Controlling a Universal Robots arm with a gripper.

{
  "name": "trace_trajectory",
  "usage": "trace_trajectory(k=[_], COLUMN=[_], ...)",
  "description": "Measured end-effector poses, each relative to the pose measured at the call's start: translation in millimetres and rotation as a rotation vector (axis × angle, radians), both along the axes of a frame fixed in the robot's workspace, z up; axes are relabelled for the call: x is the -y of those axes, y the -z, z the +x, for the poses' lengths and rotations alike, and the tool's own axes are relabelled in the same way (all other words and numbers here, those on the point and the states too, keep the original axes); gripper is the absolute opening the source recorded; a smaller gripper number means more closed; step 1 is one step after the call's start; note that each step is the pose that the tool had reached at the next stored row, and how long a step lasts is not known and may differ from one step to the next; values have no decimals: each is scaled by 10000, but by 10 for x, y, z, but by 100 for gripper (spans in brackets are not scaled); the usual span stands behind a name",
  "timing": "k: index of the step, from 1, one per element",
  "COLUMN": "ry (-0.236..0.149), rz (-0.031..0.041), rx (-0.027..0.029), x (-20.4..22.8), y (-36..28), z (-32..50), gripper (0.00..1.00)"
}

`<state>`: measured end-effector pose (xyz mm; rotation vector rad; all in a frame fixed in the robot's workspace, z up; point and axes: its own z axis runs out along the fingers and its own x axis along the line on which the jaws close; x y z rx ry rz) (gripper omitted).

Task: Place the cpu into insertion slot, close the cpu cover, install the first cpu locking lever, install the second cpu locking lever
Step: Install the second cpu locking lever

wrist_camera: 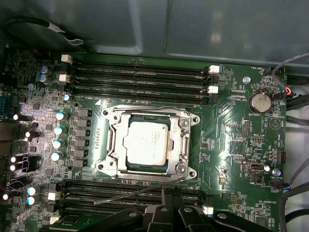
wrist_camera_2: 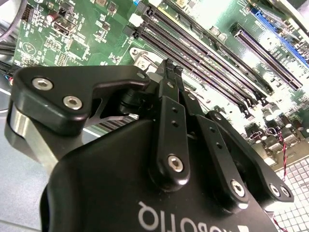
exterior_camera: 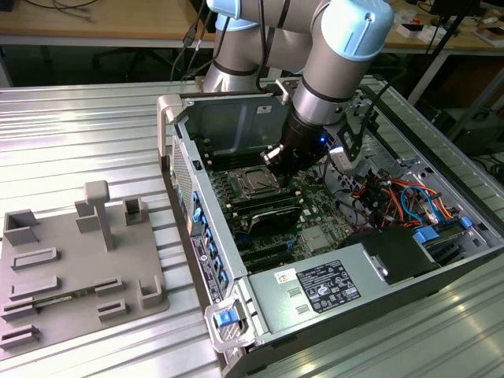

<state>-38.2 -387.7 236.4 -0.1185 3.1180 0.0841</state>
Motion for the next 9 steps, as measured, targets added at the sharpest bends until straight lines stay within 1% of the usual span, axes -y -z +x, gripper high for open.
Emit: trace_trajectory(k=[7, 9], ry=[0, 0], rz=[2, -1], rx=[1, 0], x=[3, 7], y=[1, 1], z=[-6, -27], gripper=[11, 11])
